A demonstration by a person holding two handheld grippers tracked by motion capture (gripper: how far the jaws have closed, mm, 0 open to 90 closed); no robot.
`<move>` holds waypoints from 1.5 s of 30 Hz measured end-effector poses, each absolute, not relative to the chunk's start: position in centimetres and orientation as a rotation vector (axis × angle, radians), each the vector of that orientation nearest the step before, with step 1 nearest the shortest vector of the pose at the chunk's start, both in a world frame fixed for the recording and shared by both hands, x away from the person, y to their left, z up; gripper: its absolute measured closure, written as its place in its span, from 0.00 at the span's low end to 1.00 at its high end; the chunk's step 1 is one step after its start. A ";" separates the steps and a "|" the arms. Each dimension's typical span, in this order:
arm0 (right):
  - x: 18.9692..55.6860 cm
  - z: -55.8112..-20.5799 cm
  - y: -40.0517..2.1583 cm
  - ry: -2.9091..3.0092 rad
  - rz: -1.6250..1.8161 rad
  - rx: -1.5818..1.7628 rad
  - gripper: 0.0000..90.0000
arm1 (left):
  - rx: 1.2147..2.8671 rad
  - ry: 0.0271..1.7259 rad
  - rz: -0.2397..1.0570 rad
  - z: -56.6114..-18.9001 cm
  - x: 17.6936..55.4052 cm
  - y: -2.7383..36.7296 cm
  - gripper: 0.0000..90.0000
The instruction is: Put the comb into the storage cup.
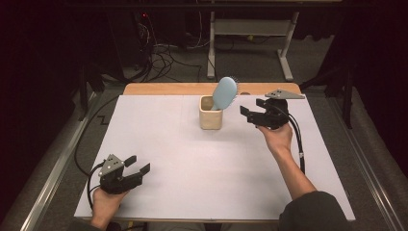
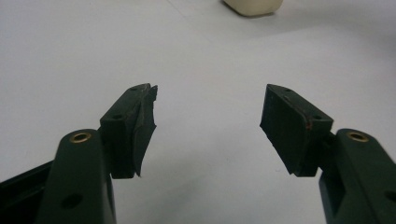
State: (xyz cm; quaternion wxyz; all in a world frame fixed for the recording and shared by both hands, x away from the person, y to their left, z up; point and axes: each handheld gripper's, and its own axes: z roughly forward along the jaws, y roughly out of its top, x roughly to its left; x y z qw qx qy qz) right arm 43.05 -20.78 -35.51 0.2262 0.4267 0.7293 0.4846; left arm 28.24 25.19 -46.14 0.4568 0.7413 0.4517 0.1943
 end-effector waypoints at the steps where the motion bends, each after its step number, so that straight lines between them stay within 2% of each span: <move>1: 43.0 -35.5 -20.9 2.010 1.335 1.176 0.31 | 1.828 1.113 0.479 -46.1 28.2 25.2 0.39; 45: 40.0 -36.1 -24.4 1.979 1.358 1.180 0.32 | 1.823 1.111 0.483 -46.1 28.2 25.2 0.39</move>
